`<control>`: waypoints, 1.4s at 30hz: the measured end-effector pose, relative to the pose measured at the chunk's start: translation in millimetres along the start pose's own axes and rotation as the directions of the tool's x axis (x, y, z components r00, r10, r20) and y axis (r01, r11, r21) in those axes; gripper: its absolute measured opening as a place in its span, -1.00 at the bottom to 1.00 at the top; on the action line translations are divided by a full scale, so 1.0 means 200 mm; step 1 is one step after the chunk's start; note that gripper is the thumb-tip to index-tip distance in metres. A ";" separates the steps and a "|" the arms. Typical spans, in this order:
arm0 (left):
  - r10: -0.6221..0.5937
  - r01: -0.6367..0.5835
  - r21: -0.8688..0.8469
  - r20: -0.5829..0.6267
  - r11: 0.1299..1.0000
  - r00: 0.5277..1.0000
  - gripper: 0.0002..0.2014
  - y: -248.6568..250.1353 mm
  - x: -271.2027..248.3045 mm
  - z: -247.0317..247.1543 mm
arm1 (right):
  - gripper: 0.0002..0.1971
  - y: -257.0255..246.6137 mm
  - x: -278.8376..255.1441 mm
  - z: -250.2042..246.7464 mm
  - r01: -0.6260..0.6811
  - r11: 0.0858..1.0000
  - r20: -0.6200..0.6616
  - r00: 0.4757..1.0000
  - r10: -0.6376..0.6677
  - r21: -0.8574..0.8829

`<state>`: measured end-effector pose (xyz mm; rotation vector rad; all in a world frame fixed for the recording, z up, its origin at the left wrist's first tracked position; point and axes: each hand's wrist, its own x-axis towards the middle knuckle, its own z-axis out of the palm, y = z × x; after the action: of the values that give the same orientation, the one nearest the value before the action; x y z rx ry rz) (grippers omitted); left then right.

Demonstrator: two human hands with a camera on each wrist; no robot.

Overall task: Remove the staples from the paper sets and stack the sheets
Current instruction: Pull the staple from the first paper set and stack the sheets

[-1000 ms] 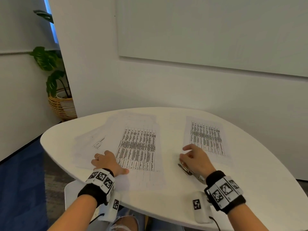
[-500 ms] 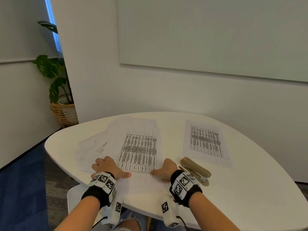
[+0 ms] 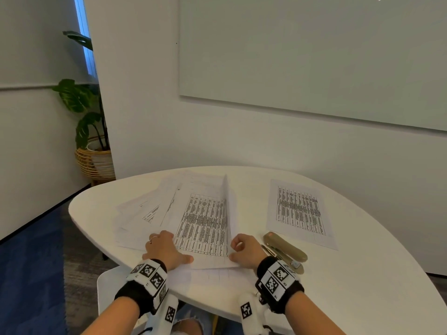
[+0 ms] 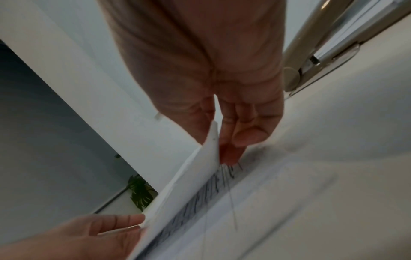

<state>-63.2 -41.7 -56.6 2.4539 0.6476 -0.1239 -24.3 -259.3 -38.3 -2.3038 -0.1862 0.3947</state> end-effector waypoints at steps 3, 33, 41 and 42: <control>0.041 -0.046 -0.118 -0.049 0.992 0.998 -0.13 -0.02 -0.01 -0.02 | -0.73 0.02 -0.07 -0.04 0.048 0.991 -0.024 0.999 -0.045 0.125; 0.294 -0.381 0.406 0.260 0.831 0.920 -0.40 0.18 -0.22 -0.25 | -0.72 0.17 0.00 -0.48 -0.197 0.909 -0.348 0.935 0.062 -0.368; 0.464 -0.626 0.390 0.436 0.675 0.771 -0.14 0.24 -0.14 0.06 | -0.82 0.05 0.03 -0.34 -0.125 0.905 -0.064 0.992 0.108 -0.406; 0.455 -0.629 0.400 0.449 0.667 0.769 -0.08 0.24 -0.14 0.08 | -0.86 0.04 0.03 -0.33 -0.107 0.896 -0.045 0.994 0.096 -0.430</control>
<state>-64.8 -96.1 -37.7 2.9494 -0.3577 -0.4983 4.1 -308.9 -2.2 -2.7655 -0.1535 0.4110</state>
